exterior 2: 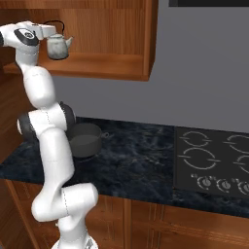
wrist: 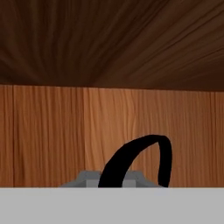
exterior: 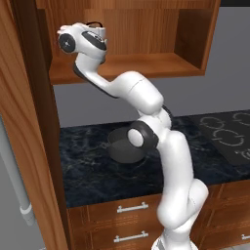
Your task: Pick the kettle from the cabinet and place it on a stove burner. Then pick the pot from the counter and place it on another stove burner. Finally, turn both burners on.
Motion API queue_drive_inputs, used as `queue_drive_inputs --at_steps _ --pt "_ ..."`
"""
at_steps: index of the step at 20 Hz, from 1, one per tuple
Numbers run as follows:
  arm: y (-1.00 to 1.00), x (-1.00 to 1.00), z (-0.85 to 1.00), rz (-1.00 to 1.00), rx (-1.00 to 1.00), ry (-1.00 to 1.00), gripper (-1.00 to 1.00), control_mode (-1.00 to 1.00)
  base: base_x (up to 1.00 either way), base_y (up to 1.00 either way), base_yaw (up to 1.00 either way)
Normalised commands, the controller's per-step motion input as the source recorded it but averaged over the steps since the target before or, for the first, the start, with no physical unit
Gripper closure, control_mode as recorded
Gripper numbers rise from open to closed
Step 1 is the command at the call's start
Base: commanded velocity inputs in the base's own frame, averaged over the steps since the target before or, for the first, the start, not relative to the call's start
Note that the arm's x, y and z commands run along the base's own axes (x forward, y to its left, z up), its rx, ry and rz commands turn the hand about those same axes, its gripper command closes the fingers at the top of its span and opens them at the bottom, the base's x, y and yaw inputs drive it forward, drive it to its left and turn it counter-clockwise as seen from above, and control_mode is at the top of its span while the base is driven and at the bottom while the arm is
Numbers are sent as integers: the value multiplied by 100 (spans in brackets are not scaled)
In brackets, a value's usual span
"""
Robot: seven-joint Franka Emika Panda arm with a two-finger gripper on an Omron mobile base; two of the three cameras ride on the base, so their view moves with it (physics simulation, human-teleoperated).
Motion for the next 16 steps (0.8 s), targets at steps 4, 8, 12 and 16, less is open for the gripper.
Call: queue_drive_inputs --at_steps 4,8,12,16 --pt "-26 -17 -2 0 2 -2 100 -100 0 0 0" --pt "-38 -45 0 -2 0 -7 100 -100 0 0 0" --pt "-42 -43 -2 -1 0 -8 100 -100 0 0 0" --pt "-53 -47 -12 0 0 -12 100 -100 0 0 0"
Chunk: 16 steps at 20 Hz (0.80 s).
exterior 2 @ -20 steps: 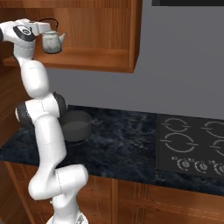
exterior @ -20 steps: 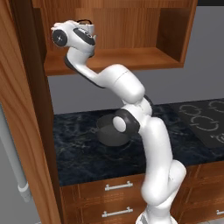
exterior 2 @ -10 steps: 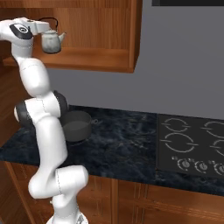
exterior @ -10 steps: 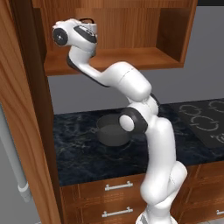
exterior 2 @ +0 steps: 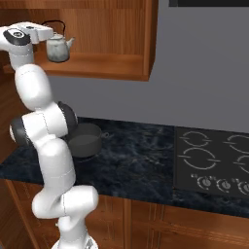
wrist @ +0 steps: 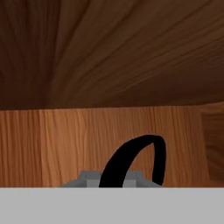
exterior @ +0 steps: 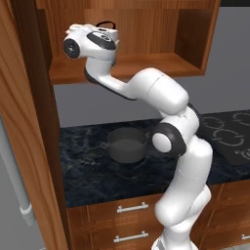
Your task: Pick the kettle from the cabinet and place it on a stove burner. Then pick the pot from the counter and place it on another stove burner. Finally, turn both burners on.
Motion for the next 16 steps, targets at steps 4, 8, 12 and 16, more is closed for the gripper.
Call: queue_drive_inputs --at_steps 4,8,12,16 --pt "-57 -44 -6 0 1 -9 100 -100 0 0 0" --pt "-48 -47 0 0 0 -7 100 -100 0 0 0" --pt "-40 -46 0 0 0 -5 100 -100 0 0 0" --pt "-34 -43 0 0 0 -1 100 -100 0 0 0"
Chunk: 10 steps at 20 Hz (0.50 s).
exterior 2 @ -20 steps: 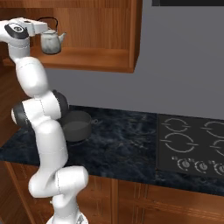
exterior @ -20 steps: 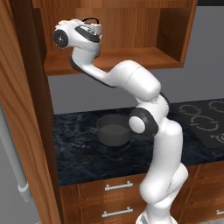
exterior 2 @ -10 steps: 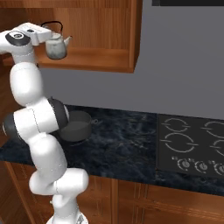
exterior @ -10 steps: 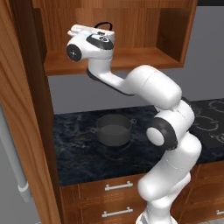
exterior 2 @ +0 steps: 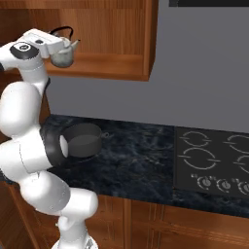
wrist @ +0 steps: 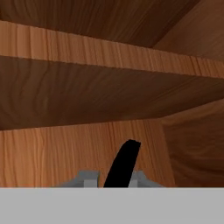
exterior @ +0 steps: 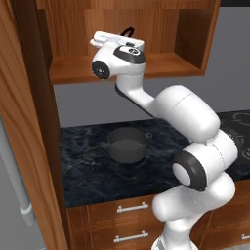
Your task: Pick the kettle from the cabinet and place it on a stove burner. Then pick the pot from the counter and place it on another stove burner. Finally, turn both burners on.
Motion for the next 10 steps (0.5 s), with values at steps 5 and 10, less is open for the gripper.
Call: queue_drive_inputs --at_steps 5,10 --pt "-30 -48 0 0 0 0 100 -100 0 0 0" --pt "-23 -51 0 0 0 0 100 -100 0 0 0"
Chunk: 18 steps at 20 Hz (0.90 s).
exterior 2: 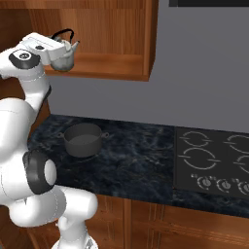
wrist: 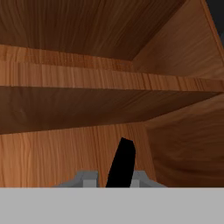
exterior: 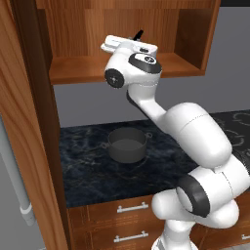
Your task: Pick the kettle from the cabinet and place it on a stove burner. Then pick the pot from the counter and place it on another stove burner. Finally, turn both burners on.
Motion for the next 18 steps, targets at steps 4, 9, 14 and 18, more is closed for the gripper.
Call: queue_drive_inputs --at_steps 4,9,14,18 --pt "-18 -55 0 0 0 0 100 -100 0 0 0" --pt "-17 -56 0 0 0 0 100 -100 0 0 0" --pt "-19 -64 0 0 0 0 100 -100 0 0 0" --pt "-21 -70 -2 0 0 0 100 -100 0 0 0"
